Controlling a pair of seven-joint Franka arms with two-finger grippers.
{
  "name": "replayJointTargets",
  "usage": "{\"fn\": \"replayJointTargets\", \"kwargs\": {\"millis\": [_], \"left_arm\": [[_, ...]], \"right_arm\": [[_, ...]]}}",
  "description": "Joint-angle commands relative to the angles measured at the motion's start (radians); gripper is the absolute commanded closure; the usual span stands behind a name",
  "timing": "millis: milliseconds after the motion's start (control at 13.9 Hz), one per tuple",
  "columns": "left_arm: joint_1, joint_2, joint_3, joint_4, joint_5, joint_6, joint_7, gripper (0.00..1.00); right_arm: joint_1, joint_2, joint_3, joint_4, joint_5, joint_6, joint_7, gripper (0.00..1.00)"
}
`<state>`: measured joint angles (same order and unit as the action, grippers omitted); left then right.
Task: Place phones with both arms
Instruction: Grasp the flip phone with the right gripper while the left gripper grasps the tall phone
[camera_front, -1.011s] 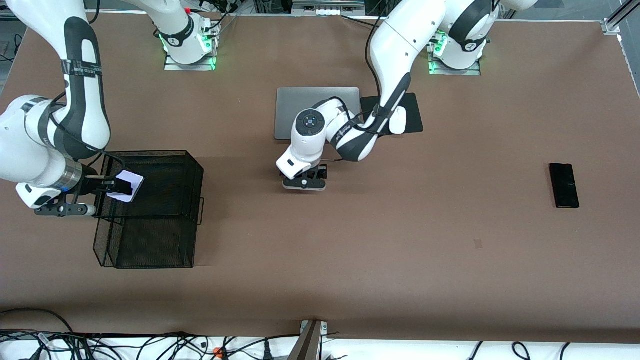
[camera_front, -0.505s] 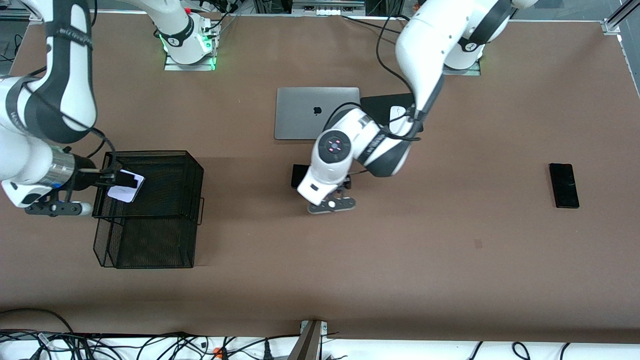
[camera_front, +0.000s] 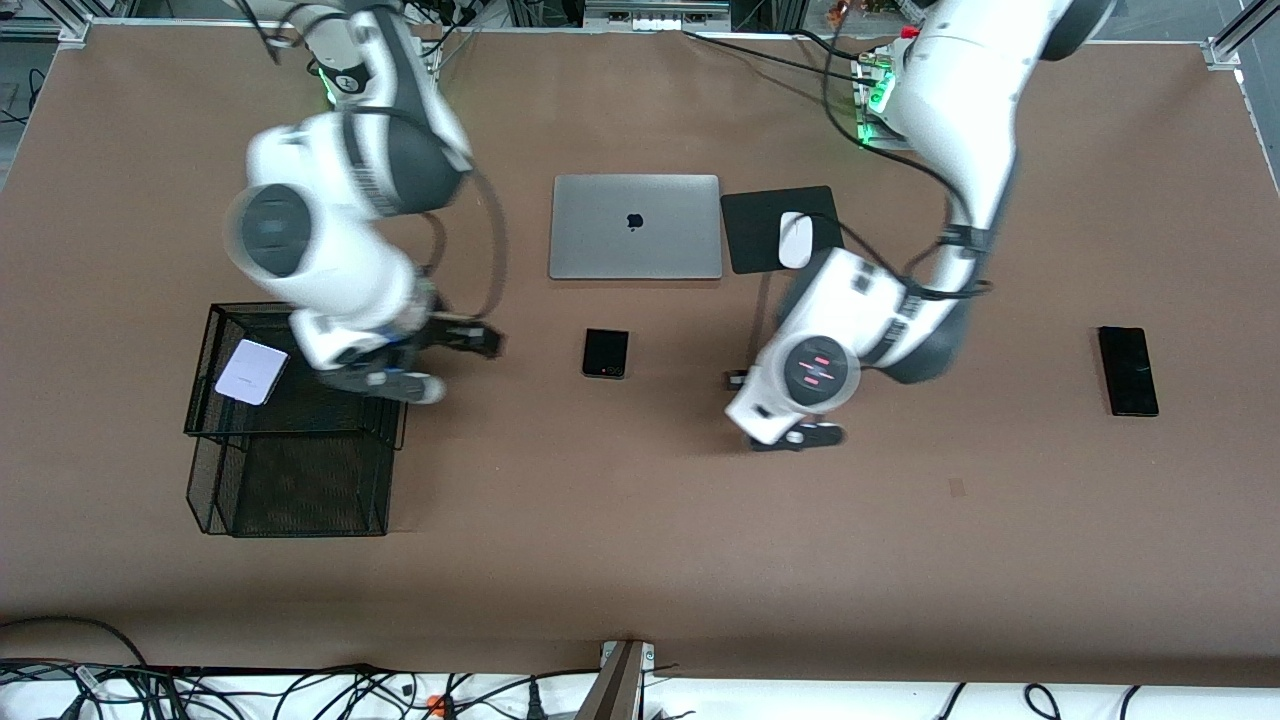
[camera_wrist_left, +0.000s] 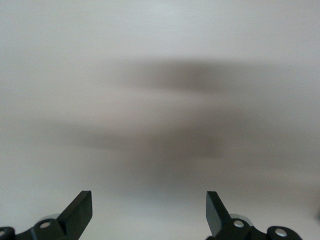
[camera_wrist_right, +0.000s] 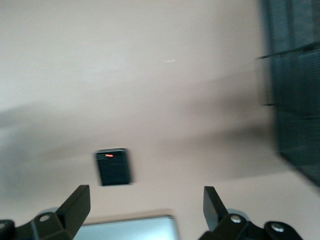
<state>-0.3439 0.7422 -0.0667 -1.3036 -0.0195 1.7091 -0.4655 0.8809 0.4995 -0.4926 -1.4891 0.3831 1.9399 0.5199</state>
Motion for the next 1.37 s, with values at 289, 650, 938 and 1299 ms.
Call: {"fn": "replayJointTargets", "kwargs": {"millis": [289, 650, 938, 1299], "left_arm": [[0.285, -0.164, -0.012, -0.227, 0.168, -0.005, 0.379, 0.00], [0.506, -0.262, -0.012, -0.414, 0.253, 0.232, 0.573, 0.00], [0.640, -0.274, -0.016, -0.489, 0.251, 0.360, 0.613, 0.00], [0.752, -0.267, -0.018, -0.560, 0.251, 0.529, 0.769, 0.00]], "right_arm": [[0.082, 0.264, 0.091, 0.066, 0.016, 0.296, 0.134, 0.00], [0.127, 0.346, 0.091, 0.047, 0.008, 0.341, 0.124, 0.00], [0.136, 0.350, 0.091, 0.026, -0.036, 0.338, 0.126, 0.00], [0.156, 0.361, 0.092, 0.013, -0.043, 0.337, 0.100, 0.00]]}}
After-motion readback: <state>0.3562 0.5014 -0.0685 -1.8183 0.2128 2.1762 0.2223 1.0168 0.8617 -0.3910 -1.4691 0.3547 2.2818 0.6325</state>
